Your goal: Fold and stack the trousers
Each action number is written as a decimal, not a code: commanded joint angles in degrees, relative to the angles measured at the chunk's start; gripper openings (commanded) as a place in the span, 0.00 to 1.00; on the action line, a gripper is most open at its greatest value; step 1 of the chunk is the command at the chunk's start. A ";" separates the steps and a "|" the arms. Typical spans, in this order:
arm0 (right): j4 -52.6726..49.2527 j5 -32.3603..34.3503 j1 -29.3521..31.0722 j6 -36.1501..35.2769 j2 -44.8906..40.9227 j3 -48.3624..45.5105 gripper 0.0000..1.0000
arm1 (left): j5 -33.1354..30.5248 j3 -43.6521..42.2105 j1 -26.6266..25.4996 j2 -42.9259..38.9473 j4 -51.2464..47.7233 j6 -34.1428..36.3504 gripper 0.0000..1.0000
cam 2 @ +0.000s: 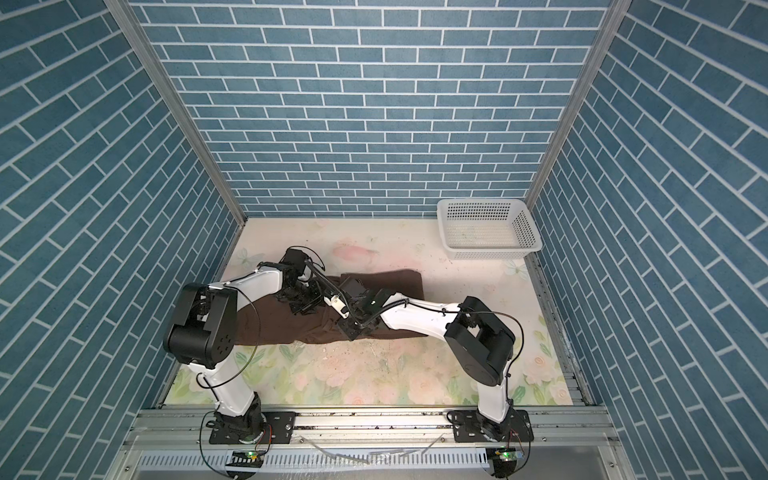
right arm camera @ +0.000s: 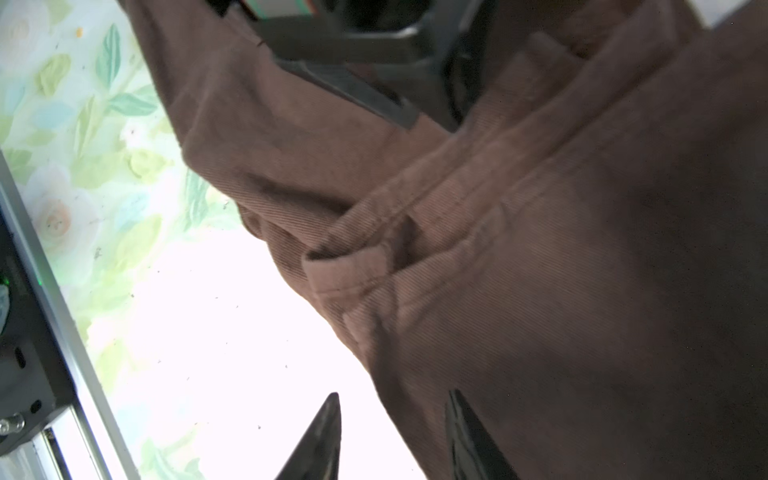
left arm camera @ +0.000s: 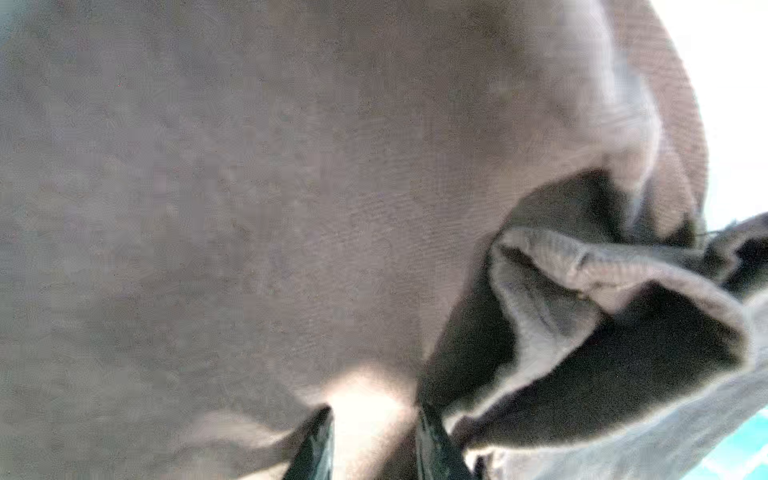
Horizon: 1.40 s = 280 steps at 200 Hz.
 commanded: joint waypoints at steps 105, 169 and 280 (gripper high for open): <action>12.94 -12.49 -40.58 31.15 -20.17 -29.85 0.41 | -5.37 5.85 -6.26 -8.19 -6.20 -0.10 0.36; 26.24 -18.71 -41.20 37.64 -13.11 -34.90 0.37 | -2.20 0.76 -8.91 -2.71 0.93 -3.84 0.35; 33.95 -16.45 -41.83 42.74 -10.58 -38.21 0.49 | -3.97 1.74 -8.69 1.58 -1.83 -3.58 0.32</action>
